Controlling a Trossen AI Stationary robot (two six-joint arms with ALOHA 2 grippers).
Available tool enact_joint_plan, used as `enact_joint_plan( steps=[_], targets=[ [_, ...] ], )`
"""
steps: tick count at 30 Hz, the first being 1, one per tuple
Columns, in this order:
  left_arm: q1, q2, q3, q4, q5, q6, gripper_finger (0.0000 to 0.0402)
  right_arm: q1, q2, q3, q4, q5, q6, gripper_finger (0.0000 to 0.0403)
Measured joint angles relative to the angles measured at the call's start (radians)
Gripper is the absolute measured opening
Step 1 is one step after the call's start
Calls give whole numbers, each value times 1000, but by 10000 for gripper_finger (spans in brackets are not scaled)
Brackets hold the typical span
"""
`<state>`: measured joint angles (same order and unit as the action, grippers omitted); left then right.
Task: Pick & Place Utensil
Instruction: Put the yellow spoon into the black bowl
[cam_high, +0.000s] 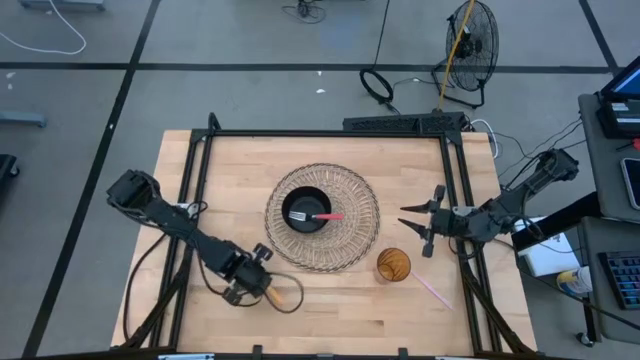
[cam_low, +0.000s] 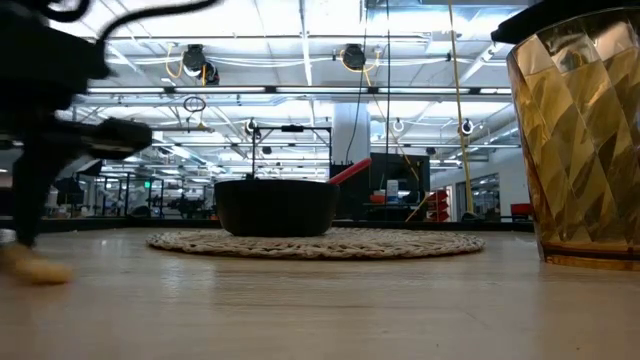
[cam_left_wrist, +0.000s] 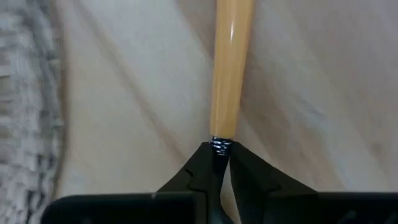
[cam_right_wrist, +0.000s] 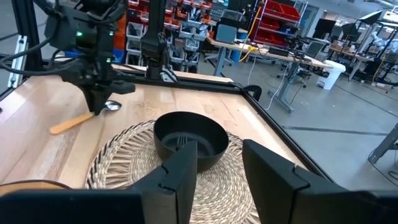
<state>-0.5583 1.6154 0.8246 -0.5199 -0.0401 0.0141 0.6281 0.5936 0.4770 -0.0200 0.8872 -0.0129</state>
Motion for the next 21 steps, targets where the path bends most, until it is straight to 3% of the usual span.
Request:
enact_joint_plan(
  steps=[4, 7, 15, 21],
  targets=[
    [29, 0, 0, 40, 48, -14, 48, 0, 8, 0, 0, -1, 0, 128],
    [38, 0, 0, 58, 101, -38, 81, 0, 12, 0, 0, -2, 0, 128],
    [56, 1, 0, 115, 102, -96, 181, 0, 12, 0, 0, -2, 1, 128],
    [54, 0, 0, 216, 126, -96, 221, 0, 12, 0, 0, -2, 1, 128]
  ],
)
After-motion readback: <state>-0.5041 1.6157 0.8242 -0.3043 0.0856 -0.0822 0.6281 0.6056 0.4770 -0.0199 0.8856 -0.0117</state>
